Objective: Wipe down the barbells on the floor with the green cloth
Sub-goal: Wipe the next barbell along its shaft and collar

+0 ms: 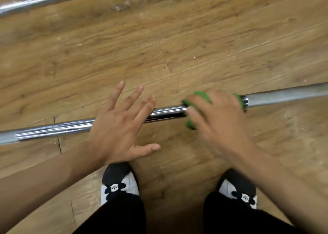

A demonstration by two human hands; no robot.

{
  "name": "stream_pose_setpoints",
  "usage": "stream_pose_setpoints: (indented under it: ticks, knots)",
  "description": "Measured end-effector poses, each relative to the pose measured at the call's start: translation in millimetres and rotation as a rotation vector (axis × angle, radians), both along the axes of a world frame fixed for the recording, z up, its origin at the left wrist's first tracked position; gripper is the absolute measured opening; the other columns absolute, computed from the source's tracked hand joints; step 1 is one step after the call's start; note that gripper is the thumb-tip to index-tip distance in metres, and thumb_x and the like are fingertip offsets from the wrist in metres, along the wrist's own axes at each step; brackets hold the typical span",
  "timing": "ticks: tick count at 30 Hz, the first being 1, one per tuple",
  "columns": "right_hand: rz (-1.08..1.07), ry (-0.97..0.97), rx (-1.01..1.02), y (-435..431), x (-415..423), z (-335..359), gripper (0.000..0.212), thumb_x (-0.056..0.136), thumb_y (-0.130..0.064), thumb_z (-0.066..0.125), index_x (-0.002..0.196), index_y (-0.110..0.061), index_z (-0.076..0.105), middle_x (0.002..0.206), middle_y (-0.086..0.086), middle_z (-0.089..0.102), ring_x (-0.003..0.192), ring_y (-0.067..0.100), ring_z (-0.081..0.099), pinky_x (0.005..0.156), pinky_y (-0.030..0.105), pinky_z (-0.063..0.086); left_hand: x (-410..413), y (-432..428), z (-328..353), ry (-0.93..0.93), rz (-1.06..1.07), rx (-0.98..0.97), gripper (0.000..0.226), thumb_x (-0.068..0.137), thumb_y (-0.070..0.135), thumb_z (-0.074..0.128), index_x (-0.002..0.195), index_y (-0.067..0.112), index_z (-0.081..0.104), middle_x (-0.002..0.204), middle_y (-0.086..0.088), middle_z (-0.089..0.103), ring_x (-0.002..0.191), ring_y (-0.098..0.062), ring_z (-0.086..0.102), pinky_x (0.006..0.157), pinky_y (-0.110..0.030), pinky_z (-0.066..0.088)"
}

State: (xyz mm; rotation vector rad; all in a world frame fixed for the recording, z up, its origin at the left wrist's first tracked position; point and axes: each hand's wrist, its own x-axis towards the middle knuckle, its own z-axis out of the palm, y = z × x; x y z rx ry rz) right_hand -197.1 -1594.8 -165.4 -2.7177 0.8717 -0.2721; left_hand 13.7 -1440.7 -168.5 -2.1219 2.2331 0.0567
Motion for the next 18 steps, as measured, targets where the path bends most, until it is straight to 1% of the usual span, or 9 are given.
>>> stream_pose_setpoints:
  ticks: [3, 6, 7, 9, 10, 12, 13, 15, 18]
  knots:
    - [-0.259, 0.036, -0.022, -40, -52, 4, 0.069, 0.107, -0.058, 0.013, 0.094, -0.015, 0.066, 0.083, 0.010, 0.053, 0.083, 0.038, 0.054, 0.080, 0.046, 0.035, -9, 11, 0, -0.009, 0.008, 0.018, 0.113, 0.092, 0.087, 0.015, 0.151, -0.005, 0.046, 0.150, -0.019, 0.056, 0.151, -0.041, 0.037, 0.126, -0.065, 0.009]
    - [-0.410, 0.075, -0.039, -33, -62, 5, 0.074, 0.107, -0.058, 0.014, 0.089, -0.011, 0.068, 0.084, 0.012, 0.050, 0.084, 0.039, 0.052, 0.085, 0.049, 0.037, -19, 20, -2, -0.042, -0.030, 0.032, 0.118, 0.088, 0.091, 0.021, 0.152, -0.006, 0.044, 0.154, -0.021, 0.051, 0.152, -0.041, 0.035, 0.126, -0.064, 0.011]
    - [-0.399, 0.067, -0.035, -20, -54, 4, 0.076, 0.107, -0.059, 0.014, 0.089, -0.010, 0.069, 0.086, 0.014, 0.051, 0.086, 0.038, 0.052, 0.087, 0.049, 0.037, -22, 24, -3, -0.055, -0.042, 0.040, 0.120, 0.087, 0.091, 0.021, 0.153, -0.006, 0.043, 0.156, -0.021, 0.049, 0.152, -0.042, 0.033, 0.126, -0.064, 0.012]
    - [-0.243, 0.067, 0.025, 14, -26, 5, 0.079, 0.106, -0.063, 0.012, 0.095, -0.015, 0.073, 0.090, 0.010, 0.055, 0.088, 0.033, 0.052, 0.087, 0.045, 0.034, -28, 30, -3, -0.069, -0.058, 0.070, 0.121, 0.087, 0.092, 0.021, 0.155, -0.006, 0.038, 0.161, -0.022, 0.041, 0.155, -0.042, 0.028, 0.125, -0.065, 0.014]
    - [-0.125, 0.082, 0.061, 32, -12, 7, 0.078, 0.104, -0.065, 0.011, 0.105, -0.020, 0.075, 0.094, 0.008, 0.058, 0.090, 0.031, 0.053, 0.087, 0.043, 0.034, -30, 33, -3, -0.069, -0.065, 0.080, 0.120, 0.088, 0.092, 0.022, 0.157, -0.006, 0.035, 0.164, -0.023, 0.036, 0.156, -0.042, 0.026, 0.125, -0.066, 0.014]
    - [0.078, 0.122, 0.084, 59, 8, 9, 0.075, 0.103, -0.067, 0.010, 0.127, -0.026, 0.068, 0.104, 0.005, 0.061, 0.096, 0.028, 0.055, 0.089, 0.042, 0.035, -34, 40, -2, -0.058, -0.065, 0.076, 0.115, 0.091, 0.087, 0.022, 0.158, -0.006, 0.031, 0.167, -0.023, 0.030, 0.157, -0.041, 0.022, 0.125, -0.065, 0.014]
    - [0.144, 0.127, 0.075, 65, 10, 8, 0.073, 0.103, -0.067, 0.011, 0.132, -0.027, 0.065, 0.107, 0.004, 0.062, 0.097, 0.027, 0.056, 0.091, 0.042, 0.036, -36, 43, -1, -0.049, -0.051, 0.068, 0.112, 0.094, 0.084, 0.022, 0.159, -0.007, 0.029, 0.167, -0.024, 0.028, 0.157, -0.041, 0.021, 0.126, -0.064, 0.013]
    - [0.183, 0.106, 0.052, 59, -4, 5, 0.070, 0.105, -0.065, 0.013, 0.128, -0.027, 0.066, 0.106, 0.004, 0.063, 0.097, 0.027, 0.058, 0.093, 0.042, 0.037, -40, 50, 0, -0.021, -0.006, 0.036, 0.105, 0.099, 0.078, 0.022, 0.159, -0.008, 0.025, 0.167, -0.026, 0.025, 0.158, -0.040, 0.019, 0.127, -0.061, 0.012]
    - [-0.008, 0.069, 0.005, 21, -53, 0, 0.073, 0.107, -0.061, 0.010, 0.104, -0.020, 0.069, 0.090, 0.004, 0.060, 0.084, 0.031, 0.059, 0.082, 0.043, 0.037, -48, 58, 0, 0.029, 0.070, 0.002, 0.097, 0.104, 0.070, 0.021, 0.159, -0.010, 0.024, 0.166, -0.028, 0.026, 0.158, -0.041, 0.019, 0.127, -0.061, 0.013]
